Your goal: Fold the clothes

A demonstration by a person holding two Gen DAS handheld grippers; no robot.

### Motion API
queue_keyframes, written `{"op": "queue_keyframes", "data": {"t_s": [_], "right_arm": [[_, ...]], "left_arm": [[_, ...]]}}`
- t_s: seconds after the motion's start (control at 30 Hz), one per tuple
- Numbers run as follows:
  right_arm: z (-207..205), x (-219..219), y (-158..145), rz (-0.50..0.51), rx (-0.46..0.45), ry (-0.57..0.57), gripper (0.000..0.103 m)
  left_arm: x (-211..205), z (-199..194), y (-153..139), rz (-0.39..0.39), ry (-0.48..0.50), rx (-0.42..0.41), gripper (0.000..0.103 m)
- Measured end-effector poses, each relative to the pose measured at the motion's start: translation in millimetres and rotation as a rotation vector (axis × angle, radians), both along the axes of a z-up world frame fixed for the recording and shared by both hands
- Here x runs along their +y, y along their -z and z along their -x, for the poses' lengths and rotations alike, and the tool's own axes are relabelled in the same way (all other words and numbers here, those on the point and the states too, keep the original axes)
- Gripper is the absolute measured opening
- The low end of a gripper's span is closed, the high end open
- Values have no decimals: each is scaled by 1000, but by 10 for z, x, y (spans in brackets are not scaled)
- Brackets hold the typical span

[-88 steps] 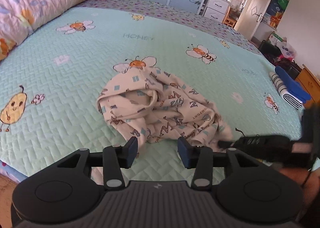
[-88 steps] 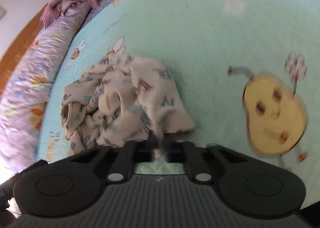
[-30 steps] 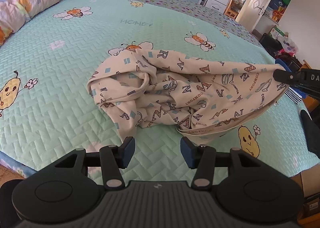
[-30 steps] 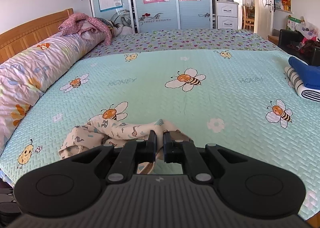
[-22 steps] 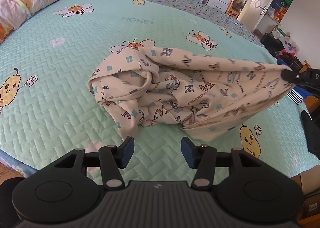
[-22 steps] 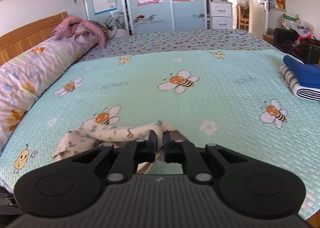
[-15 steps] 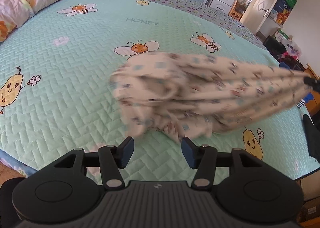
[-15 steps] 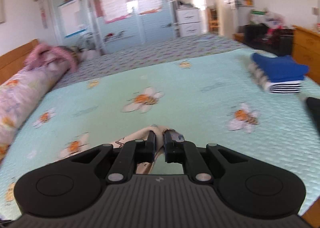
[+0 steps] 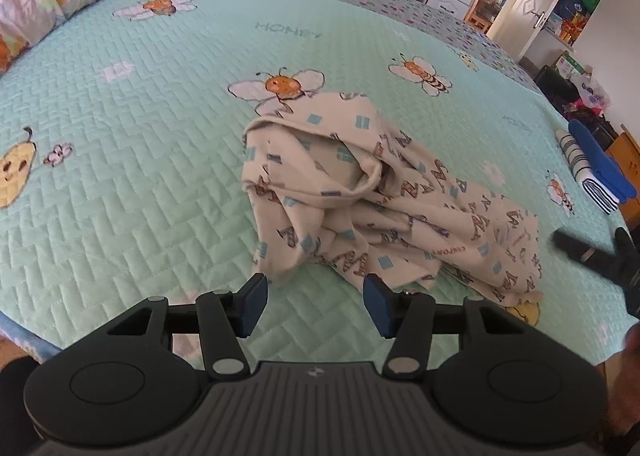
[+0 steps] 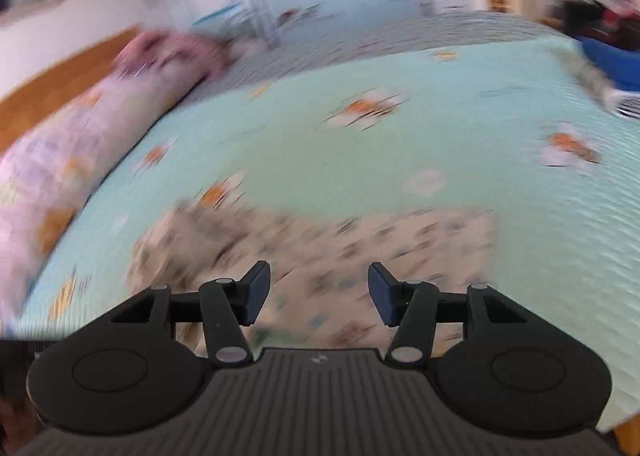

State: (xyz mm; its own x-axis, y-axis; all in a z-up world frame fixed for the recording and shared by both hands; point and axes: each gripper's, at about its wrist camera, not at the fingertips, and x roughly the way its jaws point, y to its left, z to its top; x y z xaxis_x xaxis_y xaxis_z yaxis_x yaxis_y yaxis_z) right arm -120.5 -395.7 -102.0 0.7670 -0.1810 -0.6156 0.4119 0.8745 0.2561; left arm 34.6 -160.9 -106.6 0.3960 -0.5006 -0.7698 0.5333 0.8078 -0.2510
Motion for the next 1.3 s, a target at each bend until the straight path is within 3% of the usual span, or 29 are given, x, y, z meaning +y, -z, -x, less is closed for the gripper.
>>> {"op": "queue_keyframes", "data": {"t_s": [0.23, 0.5, 0.53, 0.57, 0.63, 0.83, 0.97, 1.03, 1.13, 1.2, 1.27, 1.3], "right_arm": [[-509, 535, 30, 10, -19, -177, 58], [-1352, 651, 274, 22, 42, -151, 58], [-1450, 626, 332, 23, 59, -152, 49], [-1528, 578, 369, 9, 74, -160, 22], [-1521, 483, 340, -22, 63, -147, 17], [-827, 57, -471, -90, -240, -5, 15], [-154, -217, -988, -12, -375, 110, 15], [113, -333, -1036, 26, -364, 171, 18], [461, -445, -862, 69, -247, 246, 23], [648, -484, -654, 41, -186, 269, 27], [808, -479, -466, 23, -133, 299, 40], [874, -464, -382, 14, -112, 308, 40]], "left_arm": [[142, -134, 0, -15, -41, -26, 56], [440, -190, 134, -7, -94, 32, 56], [471, -191, 140, -5, -98, 36, 56], [498, -193, 141, -1, -100, 37, 56], [548, -203, 136, 11, -106, 38, 56], [551, -213, 112, 41, -105, 41, 56], [437, -132, 65, 61, -71, 32, 56], [368, -75, 42, 67, -48, 28, 56], [251, 29, 11, 67, -8, 20, 56], [181, 80, -2, 60, 20, 12, 56], [94, 130, -21, 46, 48, 0, 56], [50, 145, -31, 39, 61, -6, 56]]}}
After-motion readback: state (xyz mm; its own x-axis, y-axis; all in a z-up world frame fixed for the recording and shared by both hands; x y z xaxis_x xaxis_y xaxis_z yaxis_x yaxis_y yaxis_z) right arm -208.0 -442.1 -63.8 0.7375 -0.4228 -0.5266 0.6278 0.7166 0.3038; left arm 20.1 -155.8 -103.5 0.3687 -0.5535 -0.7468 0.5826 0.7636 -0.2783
